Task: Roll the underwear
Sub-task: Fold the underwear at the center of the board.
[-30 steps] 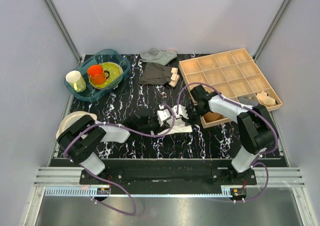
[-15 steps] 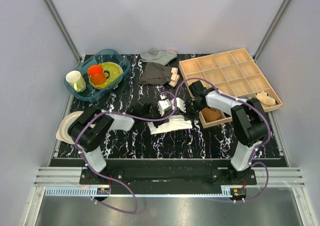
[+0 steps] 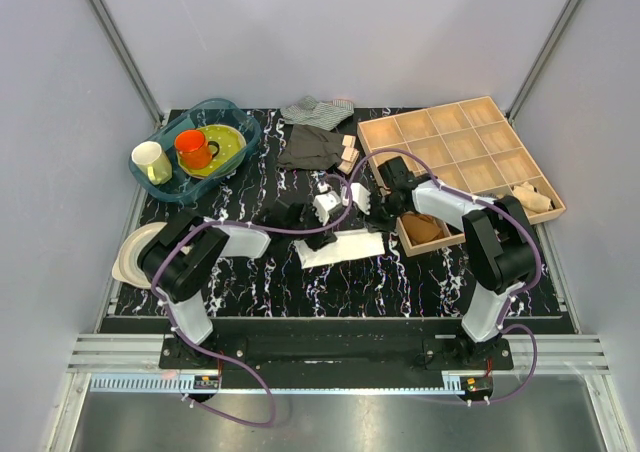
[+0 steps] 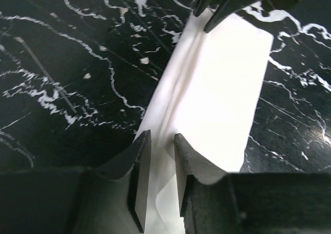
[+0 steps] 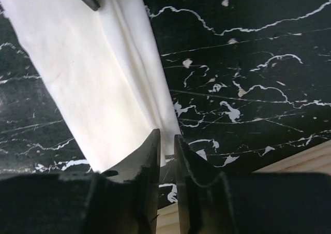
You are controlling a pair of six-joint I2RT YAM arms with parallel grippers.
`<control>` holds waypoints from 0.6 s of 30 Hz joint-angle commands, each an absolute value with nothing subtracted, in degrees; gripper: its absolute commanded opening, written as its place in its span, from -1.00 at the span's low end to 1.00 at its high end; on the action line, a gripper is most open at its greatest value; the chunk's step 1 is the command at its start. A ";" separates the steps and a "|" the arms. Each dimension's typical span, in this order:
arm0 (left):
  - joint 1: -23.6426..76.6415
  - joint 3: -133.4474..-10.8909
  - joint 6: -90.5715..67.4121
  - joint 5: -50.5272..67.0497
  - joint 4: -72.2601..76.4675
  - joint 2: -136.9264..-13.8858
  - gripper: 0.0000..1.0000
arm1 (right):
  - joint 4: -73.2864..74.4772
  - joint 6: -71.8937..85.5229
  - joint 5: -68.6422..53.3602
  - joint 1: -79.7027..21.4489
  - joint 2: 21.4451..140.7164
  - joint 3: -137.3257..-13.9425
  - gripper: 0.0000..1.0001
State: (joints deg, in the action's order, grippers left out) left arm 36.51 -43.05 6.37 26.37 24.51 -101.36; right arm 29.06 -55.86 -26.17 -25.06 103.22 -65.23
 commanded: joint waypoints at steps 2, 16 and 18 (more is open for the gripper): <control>36.21 -45.00 1.06 15.92 24.26 -96.43 -0.33 | 24.08 -48.52 -22.77 -24.61 100.37 -66.36 -0.39; 31.91 -39.21 -15.01 6.50 7.66 -72.26 -0.09 | 42.96 -52.20 -41.63 -24.61 102.37 -78.36 0.38; 30.59 -35.19 -22.30 9.29 7.55 -69.97 -0.02 | 47.61 -51.68 -43.41 -24.70 105.10 -81.98 0.38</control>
